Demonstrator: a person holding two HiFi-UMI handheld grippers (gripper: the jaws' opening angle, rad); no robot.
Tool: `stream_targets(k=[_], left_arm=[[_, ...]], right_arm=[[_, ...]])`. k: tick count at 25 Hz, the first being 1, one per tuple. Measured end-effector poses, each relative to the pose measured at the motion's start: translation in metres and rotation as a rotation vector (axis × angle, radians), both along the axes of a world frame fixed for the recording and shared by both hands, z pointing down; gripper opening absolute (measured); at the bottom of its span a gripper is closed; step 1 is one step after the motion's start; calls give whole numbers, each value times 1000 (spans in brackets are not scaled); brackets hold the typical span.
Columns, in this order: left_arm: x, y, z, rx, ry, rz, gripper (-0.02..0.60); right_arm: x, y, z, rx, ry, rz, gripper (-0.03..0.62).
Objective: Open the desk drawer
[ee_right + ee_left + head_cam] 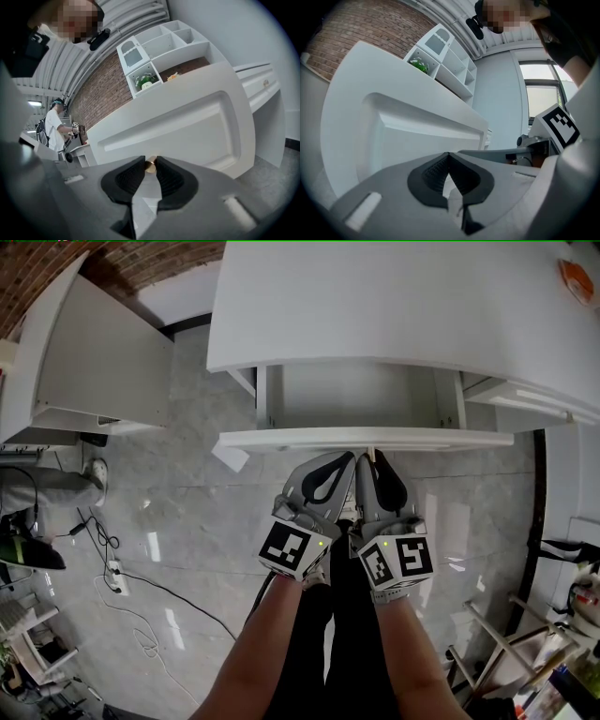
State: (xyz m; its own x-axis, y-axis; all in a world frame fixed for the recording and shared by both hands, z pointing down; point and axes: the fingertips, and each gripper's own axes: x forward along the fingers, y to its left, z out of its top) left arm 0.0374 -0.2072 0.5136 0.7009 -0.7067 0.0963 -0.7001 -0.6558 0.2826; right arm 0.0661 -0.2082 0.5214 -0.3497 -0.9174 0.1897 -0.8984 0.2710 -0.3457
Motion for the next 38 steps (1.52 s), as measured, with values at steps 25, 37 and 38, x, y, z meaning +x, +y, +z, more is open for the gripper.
stream_targets(k=[25, 37, 38], left_arm=[[1, 61, 5, 3, -43, 60, -15], [1, 98, 7, 23, -113, 93, -14], [2, 101, 7, 19, -109, 92, -15]], right_arm=[[-2, 59, 2, 1, 15, 6, 72], [0, 98, 2, -2, 5, 21, 72], [0, 101, 2, 0, 3, 22, 72]])
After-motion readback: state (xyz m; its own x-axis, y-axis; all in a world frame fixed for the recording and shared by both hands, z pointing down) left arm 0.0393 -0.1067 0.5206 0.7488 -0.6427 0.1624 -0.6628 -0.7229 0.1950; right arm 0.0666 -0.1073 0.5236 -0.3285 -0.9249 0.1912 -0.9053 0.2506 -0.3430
